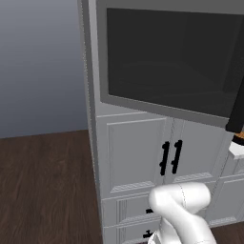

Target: Open the microwave, place the bowl with waffle inside the microwave, then close the microwave door and turn it on.

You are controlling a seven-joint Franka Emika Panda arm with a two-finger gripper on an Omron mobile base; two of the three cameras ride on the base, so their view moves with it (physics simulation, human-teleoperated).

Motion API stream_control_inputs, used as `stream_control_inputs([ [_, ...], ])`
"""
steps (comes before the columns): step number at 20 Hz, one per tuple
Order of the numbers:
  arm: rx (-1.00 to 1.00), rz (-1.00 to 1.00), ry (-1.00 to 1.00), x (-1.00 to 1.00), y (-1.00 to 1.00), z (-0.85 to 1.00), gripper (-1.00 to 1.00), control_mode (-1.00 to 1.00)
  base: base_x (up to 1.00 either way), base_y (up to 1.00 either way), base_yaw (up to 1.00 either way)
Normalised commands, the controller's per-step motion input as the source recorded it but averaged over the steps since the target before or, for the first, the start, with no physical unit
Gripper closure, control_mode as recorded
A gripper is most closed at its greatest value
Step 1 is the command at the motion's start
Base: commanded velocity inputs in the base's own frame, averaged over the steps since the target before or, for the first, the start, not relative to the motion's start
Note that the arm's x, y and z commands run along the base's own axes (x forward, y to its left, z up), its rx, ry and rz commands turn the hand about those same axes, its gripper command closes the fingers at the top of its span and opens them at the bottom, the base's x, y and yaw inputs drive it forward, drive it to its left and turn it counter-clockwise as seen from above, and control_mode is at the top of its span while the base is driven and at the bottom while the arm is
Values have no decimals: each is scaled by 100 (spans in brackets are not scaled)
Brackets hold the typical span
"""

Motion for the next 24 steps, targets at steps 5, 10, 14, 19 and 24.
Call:
stream_control_inputs([
  [5,11,41,0,53,-53,-18,-100,-100,0,0,0],
  [10,7,27,0,65,-25,-11,-100,-100,0,0,0],
  [14,1,9,0,81,0,-19,-100,-100,0,0,0],
  [19,0,1,-1,64,0,-23,-100,-100,0,0,0],
  [24,0,0,-5,33,1,-15,-100,-100,0,0,0],
])
